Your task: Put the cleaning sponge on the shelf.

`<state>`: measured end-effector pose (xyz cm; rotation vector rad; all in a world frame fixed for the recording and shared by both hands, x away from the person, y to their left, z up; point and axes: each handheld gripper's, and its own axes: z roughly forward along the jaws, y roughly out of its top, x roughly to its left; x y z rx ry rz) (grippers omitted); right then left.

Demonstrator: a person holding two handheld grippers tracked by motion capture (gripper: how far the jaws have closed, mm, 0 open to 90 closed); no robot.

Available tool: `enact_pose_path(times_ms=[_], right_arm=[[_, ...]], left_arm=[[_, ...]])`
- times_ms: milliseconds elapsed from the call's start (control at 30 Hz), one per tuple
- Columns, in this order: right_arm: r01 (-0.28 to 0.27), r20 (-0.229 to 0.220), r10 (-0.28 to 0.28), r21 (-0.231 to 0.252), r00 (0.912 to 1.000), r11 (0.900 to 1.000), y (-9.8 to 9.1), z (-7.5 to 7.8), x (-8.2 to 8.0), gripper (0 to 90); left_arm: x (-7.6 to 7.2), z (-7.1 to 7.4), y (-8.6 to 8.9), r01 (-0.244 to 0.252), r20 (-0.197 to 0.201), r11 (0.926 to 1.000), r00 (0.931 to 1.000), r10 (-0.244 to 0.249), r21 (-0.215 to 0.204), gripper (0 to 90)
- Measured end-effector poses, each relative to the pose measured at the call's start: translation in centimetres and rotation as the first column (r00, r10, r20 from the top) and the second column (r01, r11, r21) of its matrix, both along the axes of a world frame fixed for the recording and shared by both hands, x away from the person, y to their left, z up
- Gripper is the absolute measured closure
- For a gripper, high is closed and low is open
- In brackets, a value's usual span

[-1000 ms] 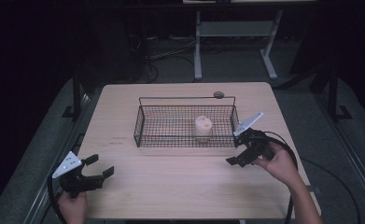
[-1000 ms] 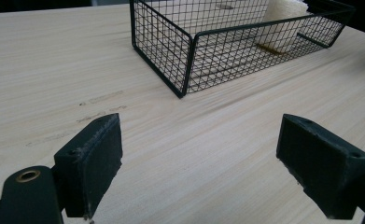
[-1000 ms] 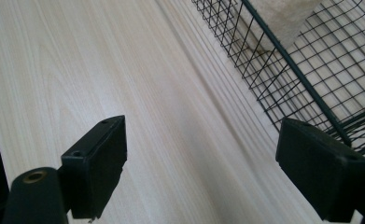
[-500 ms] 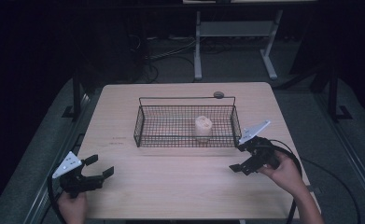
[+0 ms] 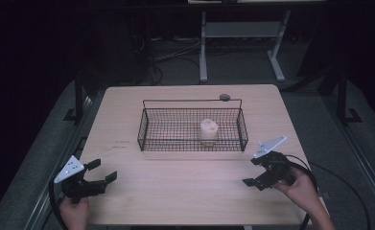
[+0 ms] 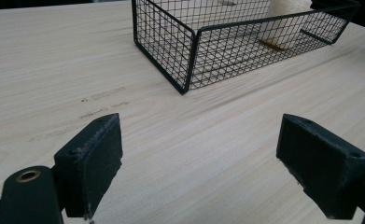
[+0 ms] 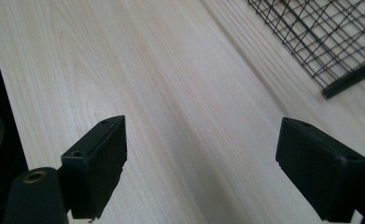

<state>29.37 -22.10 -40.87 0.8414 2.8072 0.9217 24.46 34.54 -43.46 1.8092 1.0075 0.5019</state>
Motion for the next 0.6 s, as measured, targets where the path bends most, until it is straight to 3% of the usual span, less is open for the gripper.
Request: enact_pose_path(times_ms=[367,600], right_arm=[[0.022,-0.01,-0.022,0.019,0.9997,0.9996,-1.5,-0.9,-1.4,15.8],[0.023,0.008,-0.023,0.026,0.9997,0.9994,-2.0,-1.3,-2.4,15.8]], left_arm=[[0.0,0.0,0.0,0.005,-0.003,0.9999,1.0,-0.005,0.012,13.8],[-0.1,0.0,-0.1,0.004,-0.003,0.9999,1.0,-0.004,0.014,13.8]])
